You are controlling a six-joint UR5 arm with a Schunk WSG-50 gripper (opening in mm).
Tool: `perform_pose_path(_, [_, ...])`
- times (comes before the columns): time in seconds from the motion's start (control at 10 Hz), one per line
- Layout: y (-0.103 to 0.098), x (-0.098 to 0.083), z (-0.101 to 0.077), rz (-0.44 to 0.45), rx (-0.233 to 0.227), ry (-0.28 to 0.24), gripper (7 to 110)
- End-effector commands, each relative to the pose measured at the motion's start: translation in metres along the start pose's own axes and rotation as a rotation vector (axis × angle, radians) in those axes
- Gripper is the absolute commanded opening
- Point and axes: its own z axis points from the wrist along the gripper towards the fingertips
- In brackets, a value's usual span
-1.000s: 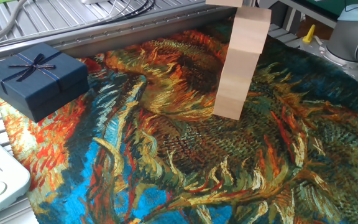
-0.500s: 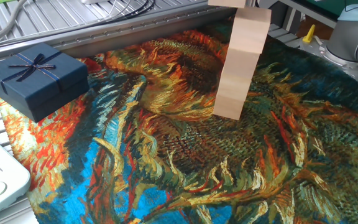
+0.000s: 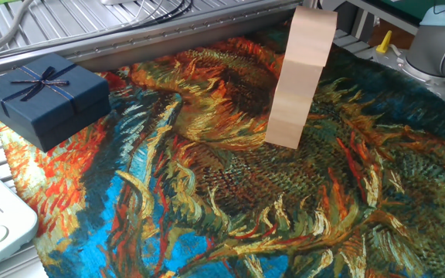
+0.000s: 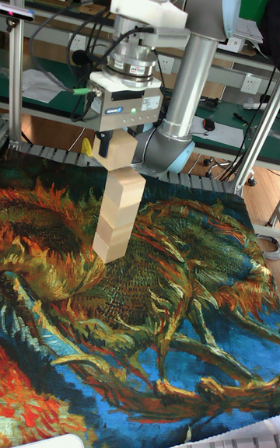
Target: Stack the blocks in a vertical line of five
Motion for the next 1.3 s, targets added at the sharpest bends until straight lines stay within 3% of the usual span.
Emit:
perform_pose_path(0.0, [0.01,-0.004,-0.002,-0.009,0.014,0.001,7])
perform_pose_path(0.3, [0.025,-0.031,-0.009,0.023,-0.002,-0.071,7])
perform_pose_path(0.7, [0.02,-0.022,0.02,0.022,0.01,-0.089,7])
perform_pose_path(1.2, [0.024,-0.034,0.01,0.036,-0.029,-0.113,7])
